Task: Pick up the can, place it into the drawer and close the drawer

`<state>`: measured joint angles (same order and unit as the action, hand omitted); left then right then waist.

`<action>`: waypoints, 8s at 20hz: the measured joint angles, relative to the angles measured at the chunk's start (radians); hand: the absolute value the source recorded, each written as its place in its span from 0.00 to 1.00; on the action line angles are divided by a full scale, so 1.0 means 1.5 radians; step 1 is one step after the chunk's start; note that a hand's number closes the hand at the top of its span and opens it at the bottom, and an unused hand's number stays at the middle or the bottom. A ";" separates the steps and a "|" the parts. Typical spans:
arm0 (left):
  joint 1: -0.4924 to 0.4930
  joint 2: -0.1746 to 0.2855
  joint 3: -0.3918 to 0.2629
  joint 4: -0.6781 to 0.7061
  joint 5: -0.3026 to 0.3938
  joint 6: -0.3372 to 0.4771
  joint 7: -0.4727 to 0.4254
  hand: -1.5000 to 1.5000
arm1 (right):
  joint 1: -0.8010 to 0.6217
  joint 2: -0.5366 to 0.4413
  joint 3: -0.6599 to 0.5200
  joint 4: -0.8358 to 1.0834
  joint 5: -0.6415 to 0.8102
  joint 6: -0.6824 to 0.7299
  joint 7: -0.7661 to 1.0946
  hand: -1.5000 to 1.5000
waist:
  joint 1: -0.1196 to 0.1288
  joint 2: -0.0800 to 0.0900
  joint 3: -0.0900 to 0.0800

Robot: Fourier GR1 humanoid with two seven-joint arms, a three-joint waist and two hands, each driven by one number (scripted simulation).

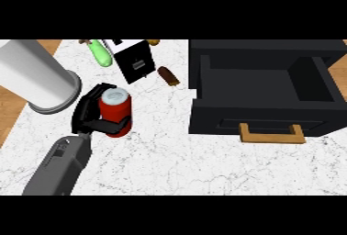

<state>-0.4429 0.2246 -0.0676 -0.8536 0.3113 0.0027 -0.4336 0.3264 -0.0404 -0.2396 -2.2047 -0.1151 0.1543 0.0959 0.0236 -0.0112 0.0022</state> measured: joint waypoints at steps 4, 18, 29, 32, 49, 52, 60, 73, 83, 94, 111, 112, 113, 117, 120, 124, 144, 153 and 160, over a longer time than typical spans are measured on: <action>0.004 -0.020 -0.027 -0.136 -0.021 0.084 0.093 1.00 | 0.007 0.001 -0.001 -0.006 -0.003 0.010 -0.005 0.00 | -0.006 0.001 0.000; -0.177 -0.101 -0.101 -0.305 -0.136 0.247 0.393 1.00 | 0.004 0.010 -0.005 0.006 0.000 0.021 -0.023 0.00 | -0.021 0.006 -0.001; -0.407 -0.145 -0.088 -0.157 -0.156 0.304 0.446 1.00 | -0.022 -0.007 -0.028 0.010 -0.018 0.031 0.001 0.00 | -0.030 0.009 -0.001; -0.467 -0.147 -0.098 -0.113 -0.138 0.327 0.461 1.00 | -0.031 -0.004 -0.022 0.012 -0.010 0.026 0.011 0.00 | -0.032 0.009 -0.001; -0.677 -0.150 -0.149 0.168 -0.017 0.368 0.399 1.00 | -0.067 -0.004 -0.017 0.021 -0.003 0.024 0.026 0.00 | -0.053 0.015 0.000; -0.688 -0.150 -0.169 0.201 0.006 0.374 0.380 1.00 | -0.076 -0.001 -0.011 0.039 0.011 0.022 0.013 0.00 | -0.057 0.016 0.000; -0.694 -0.150 -0.246 0.242 0.070 0.403 0.350 1.00 | -0.104 -0.007 -0.007 0.052 0.015 0.021 0.019 0.00 | -0.069 0.019 0.000; -0.683 -0.150 -0.331 0.307 0.110 0.436 0.293 1.00 | -0.138 -0.009 0.000 0.064 0.022 0.013 0.023 0.00 | -0.092 0.026 0.001; -0.667 -0.150 -0.361 0.335 0.136 0.476 0.268 0.00 | -0.142 -0.013 0.007 0.054 0.024 0.016 0.030 0.00 | -0.102 0.028 0.001; -0.645 -0.150 -0.379 0.322 0.179 0.528 0.247 0.00 | -0.144 -0.034 0.002 0.033 0.045 0.026 0.016 0.00 | -0.109 0.029 0.000; -0.661 -0.150 -0.359 0.278 0.264 0.547 0.208 0.00 | -0.192 -0.128 0.076 0.011 0.337 0.016 -0.055 0.00 | -0.066 0.022 -0.001; -0.661 -0.150 -0.359 0.279 0.265 0.550 0.205 0.00 | -0.195 -0.131 0.089 0.013 0.365 0.012 -0.056 0.00 | -0.064 0.021 -0.001; -0.663 -0.150 -0.363 0.276 0.267 0.554 0.207 0.00 | -0.202 -0.134 0.103 0.021 0.395 0.008 -0.053 0.00 | -0.060 0.020 -0.001; -0.674 -0.150 -0.364 0.280 0.265 0.555 0.215 0.00 | -0.222 -0.147 0.153 0.057 0.508 -0.010 -0.052 0.00 | -0.043 0.017 -0.001; -0.672 -0.150 -0.364 0.269 0.264 0.559 0.226 0.00 | -0.246 -0.150 0.189 0.106 0.587 -0.028 -0.047 0.00 | -0.031 0.014 -0.001; -0.675 -0.138 -0.354 0.263 0.256 0.550 0.239 0.00 | -0.254 -0.144 0.227 0.189 0.680 -0.073 -0.057 0.00 | -0.019 0.011 -0.001; -0.562 0.045 -0.377 -0.003 0.181 0.538 0.407 0.00 | -0.466 -0.087 0.169 0.650 0.826 -0.349 -0.130 0.00 | 0.019 -0.007 -0.016; -0.499 0.116 -0.376 -0.105 0.168 0.526 0.456 0.00 | -0.601 -0.091 0.115 0.851 0.864 -0.463 -0.142 0.00 | 0.028 -0.001 -0.013; -0.439 0.148 -0.383 -0.180 0.150 0.530 0.477 0.00 | -0.717 -0.097 0.068 1.016 0.873 -0.534 -0.140 0.00 | 0.031 0.007 -0.008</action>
<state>-1.1012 0.4464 -0.6418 -1.1236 0.5356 0.7979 0.2815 -0.7488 -0.1864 -0.1372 -0.6806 1.1951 -0.6466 -0.1139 0.0701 -0.0013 -0.0094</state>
